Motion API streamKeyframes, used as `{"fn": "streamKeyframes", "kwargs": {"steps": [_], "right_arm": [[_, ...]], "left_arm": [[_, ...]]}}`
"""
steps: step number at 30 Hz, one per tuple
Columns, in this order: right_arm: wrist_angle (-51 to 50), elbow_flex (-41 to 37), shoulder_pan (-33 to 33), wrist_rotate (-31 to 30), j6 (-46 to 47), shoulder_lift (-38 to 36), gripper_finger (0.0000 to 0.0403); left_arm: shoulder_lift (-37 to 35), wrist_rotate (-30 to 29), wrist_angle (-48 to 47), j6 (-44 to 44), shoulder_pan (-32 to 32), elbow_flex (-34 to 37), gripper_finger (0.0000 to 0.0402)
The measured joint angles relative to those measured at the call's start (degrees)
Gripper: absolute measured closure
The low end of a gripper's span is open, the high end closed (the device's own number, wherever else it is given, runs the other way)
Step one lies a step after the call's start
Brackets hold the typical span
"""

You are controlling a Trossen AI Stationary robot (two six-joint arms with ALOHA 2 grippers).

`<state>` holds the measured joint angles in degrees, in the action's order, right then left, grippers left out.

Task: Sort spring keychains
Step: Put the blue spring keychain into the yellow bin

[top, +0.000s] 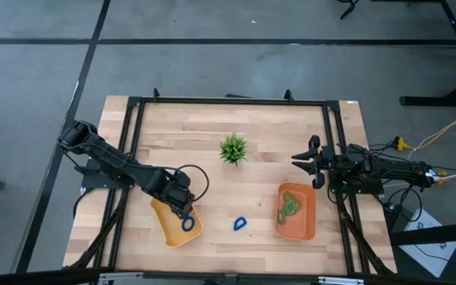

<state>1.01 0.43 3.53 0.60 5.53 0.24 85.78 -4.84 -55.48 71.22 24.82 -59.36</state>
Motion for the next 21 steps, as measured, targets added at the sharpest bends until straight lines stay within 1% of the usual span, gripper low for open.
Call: {"fn": "streamKeyframes", "kwargs": {"steps": [5,11,15,21], "right_arm": [[0.01,0.00,0.00,0.00,-0.01,-0.01,0.0305],[0.00,0.00,0.00,0.00,0.00,0.00,0.0305],[-0.01,0.00,0.00,0.00,0.00,0.00,0.0305],[0.01,0.00,0.00,0.00,-0.01,0.01,0.0305]], "left_arm": [[0.00,0.91,0.40,-1.56,-0.01,-0.05,0.0321],[0.00,4.33,4.74,-4.22,-1.29,-0.06,0.0324],[0.00,5.06,9.83,-7.51,-2.86,-0.06,0.0325],[0.00,4.97,21.33,-14.97,-5.38,-0.06,0.0327]]}}
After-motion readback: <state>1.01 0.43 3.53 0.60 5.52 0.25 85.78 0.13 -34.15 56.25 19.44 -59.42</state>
